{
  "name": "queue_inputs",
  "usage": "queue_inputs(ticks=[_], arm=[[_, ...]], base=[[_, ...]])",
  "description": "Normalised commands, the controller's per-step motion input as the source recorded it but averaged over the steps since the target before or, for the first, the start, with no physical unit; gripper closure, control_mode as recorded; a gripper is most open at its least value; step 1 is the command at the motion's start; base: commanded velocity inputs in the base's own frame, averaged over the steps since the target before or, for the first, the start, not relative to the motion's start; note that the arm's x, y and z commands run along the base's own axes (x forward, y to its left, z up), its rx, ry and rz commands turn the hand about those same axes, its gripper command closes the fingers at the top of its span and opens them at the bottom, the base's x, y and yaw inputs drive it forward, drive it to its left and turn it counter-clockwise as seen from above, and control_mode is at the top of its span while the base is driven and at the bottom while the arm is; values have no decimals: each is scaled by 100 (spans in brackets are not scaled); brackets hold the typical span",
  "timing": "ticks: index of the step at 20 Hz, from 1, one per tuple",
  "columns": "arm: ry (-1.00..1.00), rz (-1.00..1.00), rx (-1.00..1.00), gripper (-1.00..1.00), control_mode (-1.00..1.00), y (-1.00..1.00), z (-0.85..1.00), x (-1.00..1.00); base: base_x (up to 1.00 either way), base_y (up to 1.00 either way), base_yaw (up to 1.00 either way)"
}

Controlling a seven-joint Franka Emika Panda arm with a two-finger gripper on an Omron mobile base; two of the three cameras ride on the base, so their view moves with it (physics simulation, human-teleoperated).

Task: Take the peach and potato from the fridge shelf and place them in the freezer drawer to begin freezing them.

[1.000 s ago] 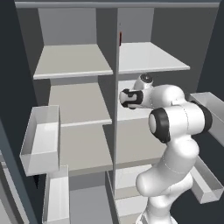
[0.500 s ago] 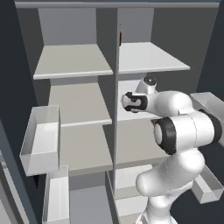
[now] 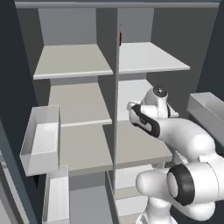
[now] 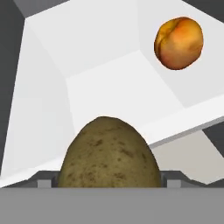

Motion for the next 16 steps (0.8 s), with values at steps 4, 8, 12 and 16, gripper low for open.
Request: queue_inputs(ticks=[4,8,12,16], arm=[[0,-6,3,100,-100,0,38,-100],[0,-3,0,100,-100,1,42,-91],[0,0,0,100,-100,3,14,-52],[10,0,0,100,-100,10,-14,-15]], base=[[0,0,0],[0,0,0],[0,0,0],[0,0,0]])
